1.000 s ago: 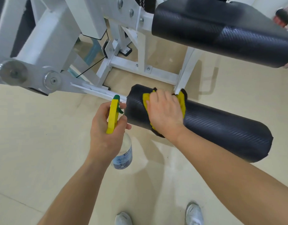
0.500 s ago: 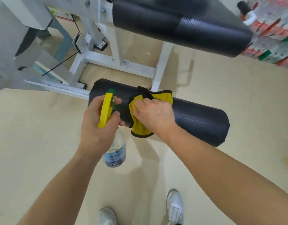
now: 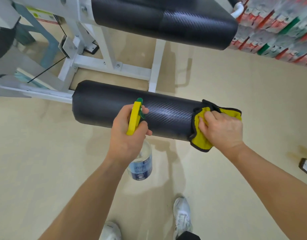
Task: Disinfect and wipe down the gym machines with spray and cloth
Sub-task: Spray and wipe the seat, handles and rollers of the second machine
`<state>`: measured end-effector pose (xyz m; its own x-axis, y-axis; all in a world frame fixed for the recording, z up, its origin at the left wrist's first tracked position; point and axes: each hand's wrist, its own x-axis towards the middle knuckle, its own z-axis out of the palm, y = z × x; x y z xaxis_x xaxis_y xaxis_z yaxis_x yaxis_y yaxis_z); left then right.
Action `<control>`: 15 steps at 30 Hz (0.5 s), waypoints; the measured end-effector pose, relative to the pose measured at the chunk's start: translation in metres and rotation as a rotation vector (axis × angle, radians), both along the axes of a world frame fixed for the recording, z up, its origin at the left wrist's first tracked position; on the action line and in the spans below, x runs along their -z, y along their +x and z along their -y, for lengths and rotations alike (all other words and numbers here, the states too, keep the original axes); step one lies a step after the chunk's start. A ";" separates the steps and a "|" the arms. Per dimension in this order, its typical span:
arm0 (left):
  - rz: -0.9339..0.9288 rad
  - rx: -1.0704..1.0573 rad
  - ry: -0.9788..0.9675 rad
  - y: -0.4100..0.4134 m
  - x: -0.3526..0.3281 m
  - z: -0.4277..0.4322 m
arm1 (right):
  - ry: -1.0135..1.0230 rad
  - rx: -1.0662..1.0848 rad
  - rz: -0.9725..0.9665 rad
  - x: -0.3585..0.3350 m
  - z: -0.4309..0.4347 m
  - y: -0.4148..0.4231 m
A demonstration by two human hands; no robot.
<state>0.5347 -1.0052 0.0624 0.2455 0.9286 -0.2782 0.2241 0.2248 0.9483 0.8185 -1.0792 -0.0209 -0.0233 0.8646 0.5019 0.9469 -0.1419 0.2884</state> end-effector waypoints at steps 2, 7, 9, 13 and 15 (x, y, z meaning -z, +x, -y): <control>-0.034 -0.007 -0.008 -0.014 0.004 -0.003 | 0.008 0.052 -0.037 -0.001 -0.005 -0.011; -0.114 -0.064 -0.003 -0.058 0.007 -0.016 | 0.053 -0.018 -0.138 0.002 -0.065 -0.101; -0.128 -0.088 0.001 -0.077 0.005 -0.022 | 0.048 -0.070 -0.196 0.000 -0.107 -0.156; -0.134 -0.097 0.018 -0.108 0.003 -0.029 | 0.045 -0.169 -0.329 -0.005 -0.179 -0.246; -0.144 -0.107 0.021 -0.119 0.003 -0.031 | 0.020 -0.221 -0.398 -0.007 -0.193 -0.264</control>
